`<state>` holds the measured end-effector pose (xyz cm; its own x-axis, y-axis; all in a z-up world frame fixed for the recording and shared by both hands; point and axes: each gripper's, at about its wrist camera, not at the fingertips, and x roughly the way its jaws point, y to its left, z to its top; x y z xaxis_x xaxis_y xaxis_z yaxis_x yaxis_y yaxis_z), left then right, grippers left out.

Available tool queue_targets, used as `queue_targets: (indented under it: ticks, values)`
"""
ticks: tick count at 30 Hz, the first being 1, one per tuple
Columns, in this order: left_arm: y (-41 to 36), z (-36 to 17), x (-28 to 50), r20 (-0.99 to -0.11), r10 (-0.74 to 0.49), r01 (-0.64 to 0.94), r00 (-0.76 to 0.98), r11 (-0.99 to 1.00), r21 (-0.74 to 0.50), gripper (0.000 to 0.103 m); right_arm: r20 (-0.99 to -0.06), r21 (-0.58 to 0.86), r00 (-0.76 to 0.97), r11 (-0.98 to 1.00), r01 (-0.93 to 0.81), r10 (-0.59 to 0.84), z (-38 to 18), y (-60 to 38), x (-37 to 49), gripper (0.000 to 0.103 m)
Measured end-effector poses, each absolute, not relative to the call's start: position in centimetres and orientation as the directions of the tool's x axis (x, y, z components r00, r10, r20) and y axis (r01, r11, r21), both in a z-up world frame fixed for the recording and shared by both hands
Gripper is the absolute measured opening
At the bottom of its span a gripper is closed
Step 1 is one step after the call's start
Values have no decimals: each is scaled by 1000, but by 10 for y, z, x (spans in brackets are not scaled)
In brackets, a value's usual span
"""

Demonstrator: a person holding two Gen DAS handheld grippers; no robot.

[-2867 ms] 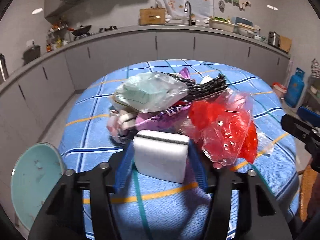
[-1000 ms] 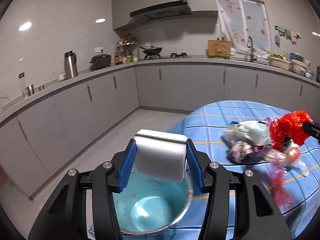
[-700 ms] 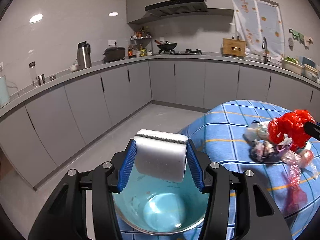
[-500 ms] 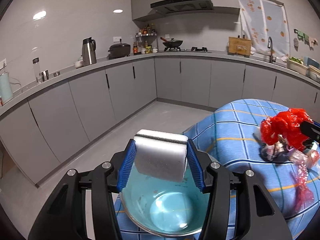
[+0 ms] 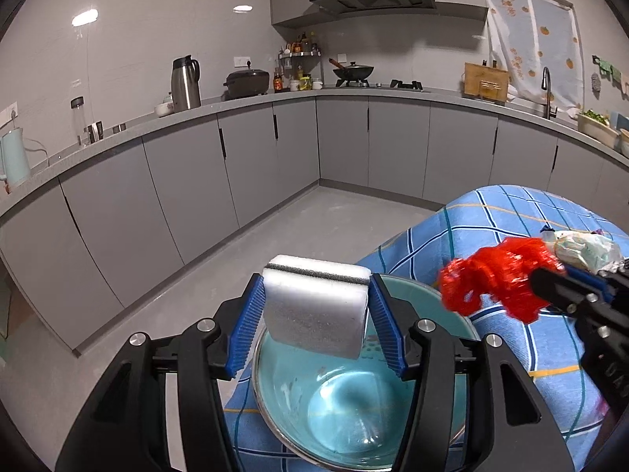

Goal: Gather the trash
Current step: 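Carry sponge and red bag over the teal bucket and open both tools, then move both open tools back toward the trash pile on the table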

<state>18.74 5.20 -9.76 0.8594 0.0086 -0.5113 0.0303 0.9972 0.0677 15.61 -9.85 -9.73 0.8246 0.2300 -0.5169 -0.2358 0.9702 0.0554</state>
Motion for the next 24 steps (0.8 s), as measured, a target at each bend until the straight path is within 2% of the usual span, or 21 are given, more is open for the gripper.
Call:
queue_targets:
  ticks: [6, 8, 9, 12, 13, 19, 24]
  values:
    - [52, -106, 194, -532, -1, 40, 847, 997, 62, 56, -546, 60, 802, 966, -250, 241, -112, -92, 168, 10]
    - [52, -108, 197, -536, 5, 36, 844, 997, 66, 58, -555, 61, 795, 965, -257, 247, -116, -90, 171, 12]
    - [53, -110, 196, -536, 9, 33, 844, 997, 68, 63, -554, 61, 796, 965, -254, 244, -118, -91, 171, 13]
    - [56, -110, 196, -535, 12, 26, 845, 998, 63, 67, -566, 78, 786, 966, -248, 247, -123, -92, 175, 25]
    - [58, -110, 196, -533, 15, 21, 846, 998, 61, 71, -566, 79, 787, 966, -246, 246, -123, -93, 175, 28]
    - [63, -109, 195, -530, 26, 7, 847, 998, 60, 75, -560, 89, 789, 965, -245, 252, -121, -96, 173, 34]
    - [63, -107, 192, -520, 33, 0, 853, 998, 64, 82, -558, 93, 792, 967, -239, 249, -116, -101, 167, 37]
